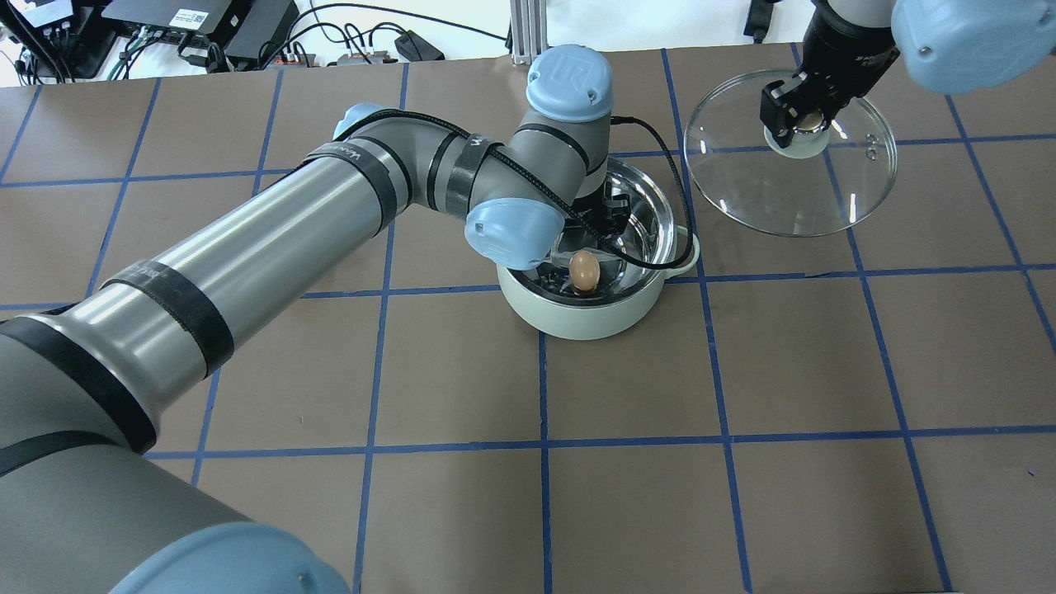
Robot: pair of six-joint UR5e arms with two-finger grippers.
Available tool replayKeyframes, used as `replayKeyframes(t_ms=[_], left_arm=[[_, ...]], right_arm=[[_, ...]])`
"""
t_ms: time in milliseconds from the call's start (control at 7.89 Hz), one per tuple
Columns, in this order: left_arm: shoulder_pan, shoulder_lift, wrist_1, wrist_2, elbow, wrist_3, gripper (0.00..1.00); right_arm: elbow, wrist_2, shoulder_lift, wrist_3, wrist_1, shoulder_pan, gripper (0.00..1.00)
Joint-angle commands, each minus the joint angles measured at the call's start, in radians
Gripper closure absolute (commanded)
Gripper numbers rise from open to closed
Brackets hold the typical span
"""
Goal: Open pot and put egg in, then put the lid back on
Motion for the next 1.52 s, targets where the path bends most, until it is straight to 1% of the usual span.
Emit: replayKeyframes(t_ms=[0, 380, 507, 761, 887, 1141, 1268, 1394], left_arm=[[-0.001, 0.003, 0.006, 0.006, -0.003, 0.002, 0.24], [-0.001, 0.056, 0.0, 0.01, 0.005, 0.005, 0.24], [-0.001, 0.065, -0.002, 0.01, 0.005, 0.005, 0.14], [-0.001, 0.087, -0.006, 0.016, 0.005, 0.007, 0.13], [-0.001, 0.114, -0.035, 0.045, 0.005, 0.007, 0.13], [0.0, 0.151, -0.048, 0.047, 0.007, 0.019, 0.13], [0.008, 0.174, -0.049, 0.064, 0.007, 0.034, 0.13], [0.02, 0.209, -0.051, 0.106, 0.005, 0.066, 0.13]], right_arm=[[0.0, -0.001, 0.0, 0.006, -0.004, 0.0, 1.0], [0.0, -0.001, 0.0, 0.005, 0.004, 0.0, 1.0], [0.002, -0.001, 0.0, 0.005, 0.006, 0.0, 1.0], [0.002, 0.001, 0.0, 0.005, 0.006, 0.0, 1.0], [0.002, 0.001, 0.0, 0.005, 0.006, 0.0, 1.0], [0.002, 0.001, 0.0, 0.008, 0.015, 0.0, 1.0], [0.003, 0.001, -0.001, 0.011, 0.016, 0.002, 1.0], [0.003, 0.007, -0.005, 0.058, 0.01, 0.012, 1.0]])
